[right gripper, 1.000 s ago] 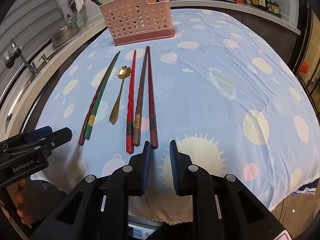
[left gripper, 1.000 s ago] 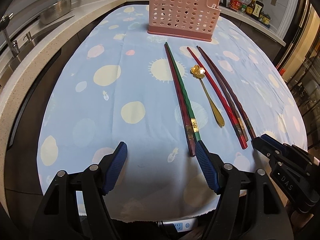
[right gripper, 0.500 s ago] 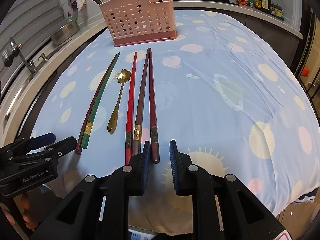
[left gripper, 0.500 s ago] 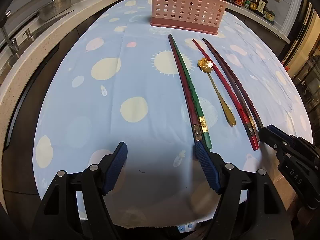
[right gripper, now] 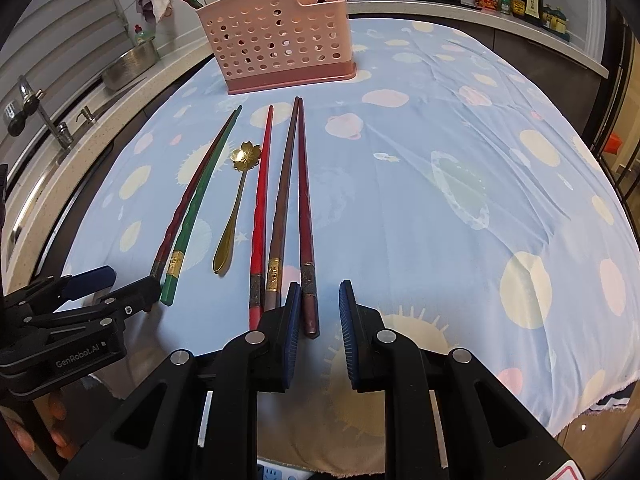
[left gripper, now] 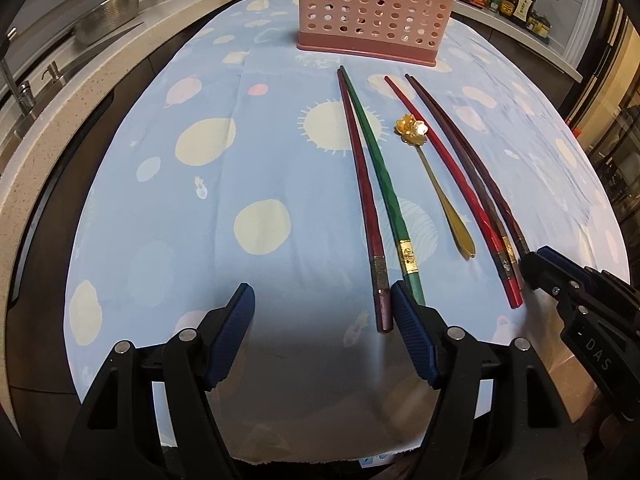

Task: Organize utensils
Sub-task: 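Grasp a dark-red chopstick with left tool while right tool grasps a red chopstick, then lift both chopsticks and carry them over the pink holder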

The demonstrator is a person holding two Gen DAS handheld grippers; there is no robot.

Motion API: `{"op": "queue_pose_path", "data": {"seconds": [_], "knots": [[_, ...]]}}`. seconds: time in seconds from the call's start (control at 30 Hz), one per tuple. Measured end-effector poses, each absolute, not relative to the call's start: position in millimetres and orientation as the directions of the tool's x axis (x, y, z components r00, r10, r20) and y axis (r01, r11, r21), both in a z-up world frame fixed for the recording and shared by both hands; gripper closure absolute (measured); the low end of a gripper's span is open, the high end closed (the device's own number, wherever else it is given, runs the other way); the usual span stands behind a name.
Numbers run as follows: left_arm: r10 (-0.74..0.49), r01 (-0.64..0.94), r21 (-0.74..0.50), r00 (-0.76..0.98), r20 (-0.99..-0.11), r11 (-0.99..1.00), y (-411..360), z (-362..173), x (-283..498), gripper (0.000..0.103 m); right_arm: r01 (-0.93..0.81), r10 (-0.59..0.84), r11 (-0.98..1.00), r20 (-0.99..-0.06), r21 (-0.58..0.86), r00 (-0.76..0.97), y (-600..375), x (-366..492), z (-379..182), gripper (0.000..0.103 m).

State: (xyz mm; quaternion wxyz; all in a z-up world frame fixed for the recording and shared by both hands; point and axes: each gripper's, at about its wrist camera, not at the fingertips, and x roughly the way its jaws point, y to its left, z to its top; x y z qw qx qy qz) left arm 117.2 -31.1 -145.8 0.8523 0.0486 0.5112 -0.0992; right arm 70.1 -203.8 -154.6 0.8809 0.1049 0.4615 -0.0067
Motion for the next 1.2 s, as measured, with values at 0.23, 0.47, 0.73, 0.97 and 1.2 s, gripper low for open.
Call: {"op": "queue_pose_path", "data": {"seconds": [0.23, 0.47, 0.73, 0.97, 1.2], "knots": [[-0.111, 0.216, -0.007, 0.473, -0.874, 0.976, -33.8, -146.0, 120.2, 0.039, 0.102, 0.085, 0.979, -0.812, 0.175, 0.577, -201.8, 76.5, -154.1, 0.085], [-0.150, 0.234, -0.040, 0.472, -0.869, 0.971, -30.1, -142.2, 121.1, 0.086, 0.098, 0.084, 0.980, -0.810, 0.172, 0.580, -200.4, 82.1, -155.0, 0.095], [-0.195, 0.230, -0.096, 0.460, -0.866, 0.968, -22.2, -137.3, 116.9, 0.096, 0.106, 0.092, 0.976, -0.804, 0.189, 0.588, -203.8, 75.3, -149.6, 0.096], [-0.209, 0.201, -0.122, 0.503, -0.839, 0.972, -6.1, -110.1, 110.6, 0.096, 0.115, 0.094, 0.970, -0.769, 0.213, 0.633, -212.1, 60.1, -123.1, 0.096], [-0.216, 0.184, -0.132, 0.586, -0.781, 0.974, 6.9, -65.1, 106.7, 0.096, 0.117, 0.081, 0.965, -0.689, 0.236, 0.720, -224.1, 50.8, -75.7, 0.096]]}}
